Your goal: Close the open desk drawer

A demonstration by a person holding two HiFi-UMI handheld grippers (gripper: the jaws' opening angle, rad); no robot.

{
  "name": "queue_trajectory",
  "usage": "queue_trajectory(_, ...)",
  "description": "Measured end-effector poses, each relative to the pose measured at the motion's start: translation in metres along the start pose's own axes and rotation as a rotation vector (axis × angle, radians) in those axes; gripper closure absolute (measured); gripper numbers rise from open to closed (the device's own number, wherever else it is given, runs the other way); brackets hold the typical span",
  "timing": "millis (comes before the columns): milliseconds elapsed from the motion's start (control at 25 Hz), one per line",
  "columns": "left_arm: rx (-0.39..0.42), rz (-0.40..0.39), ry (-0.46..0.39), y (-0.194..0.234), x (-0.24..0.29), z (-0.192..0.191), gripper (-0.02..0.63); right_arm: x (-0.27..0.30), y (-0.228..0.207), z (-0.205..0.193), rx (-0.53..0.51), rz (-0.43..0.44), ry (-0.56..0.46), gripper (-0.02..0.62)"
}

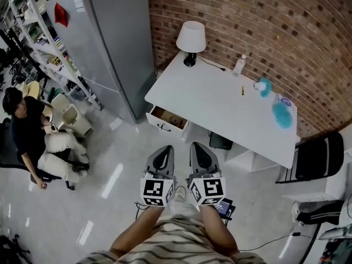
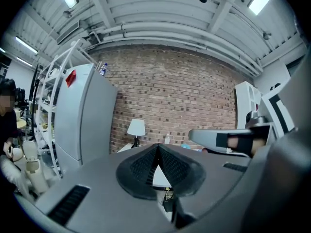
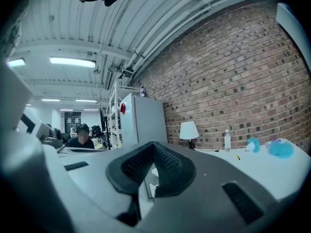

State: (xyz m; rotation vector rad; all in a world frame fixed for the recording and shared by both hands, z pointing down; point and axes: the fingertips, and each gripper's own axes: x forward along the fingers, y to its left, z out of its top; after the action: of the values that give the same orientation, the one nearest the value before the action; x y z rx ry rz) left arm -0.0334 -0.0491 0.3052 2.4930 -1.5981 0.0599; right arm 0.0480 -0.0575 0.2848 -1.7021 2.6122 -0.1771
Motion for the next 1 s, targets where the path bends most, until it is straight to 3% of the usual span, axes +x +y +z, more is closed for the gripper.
queue_trajectory(360, -0.015, 0.039, 0.047, 0.008, 0.063, -0.01, 0.598, 0.05, -0.042, -0.012, 0.016, 0.037, 0.028, 0.594)
queue_trajectory(1000, -0.073, 0.019, 0.083, 0.048, 0.12, -0.036, 0.598, 0.119, -0.059, -0.052, 0.039, 0.025, 0.085, 0.594)
